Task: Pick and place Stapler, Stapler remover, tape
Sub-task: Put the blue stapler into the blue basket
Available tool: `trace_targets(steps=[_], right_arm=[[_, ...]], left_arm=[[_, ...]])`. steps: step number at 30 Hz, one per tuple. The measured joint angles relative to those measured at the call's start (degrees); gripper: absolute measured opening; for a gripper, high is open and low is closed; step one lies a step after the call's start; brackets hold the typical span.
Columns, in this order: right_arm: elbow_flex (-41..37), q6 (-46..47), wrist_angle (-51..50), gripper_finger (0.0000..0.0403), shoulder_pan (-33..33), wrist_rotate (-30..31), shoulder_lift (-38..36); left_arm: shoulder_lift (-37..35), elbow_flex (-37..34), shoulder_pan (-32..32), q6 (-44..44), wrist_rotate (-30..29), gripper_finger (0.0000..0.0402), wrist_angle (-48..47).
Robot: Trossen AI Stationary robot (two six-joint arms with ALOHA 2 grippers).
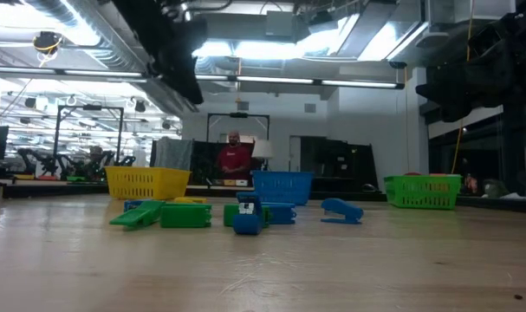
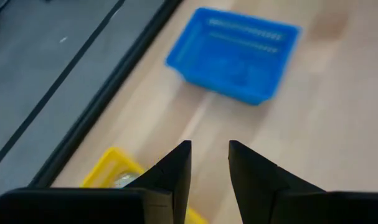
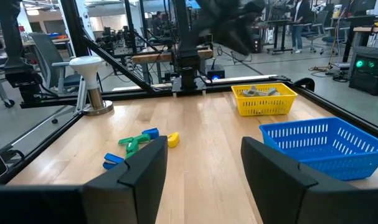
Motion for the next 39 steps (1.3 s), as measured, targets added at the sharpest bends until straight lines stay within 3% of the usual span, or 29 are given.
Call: trace_targets(steps=[18,26,34,39], right_arm=[[0.0,0.02,-0.02,0.021,0.02,0.0,-0.02],[-0.02,0.0,-0.02,0.021,0.02,0.0,0.0],[0.0,0.02,-0.01,0.021,0.0,0.0,-0.01],[-0.01,0.0,0.0,0.021,0.02,0.0,-0.02]], left_arm=[[0.34,0.01,-24.5,-3.78,3.03,0.0106,0.44],[3.65,-0.02,-32.99,-3.75,4.26,0.0107,0.39],[13.91,-0.04,-36.26,6.23,8.02,0.0103,-0.63],[19.9,-0.04,-36.26,16.87,8.94,0.0103,-0.65]])
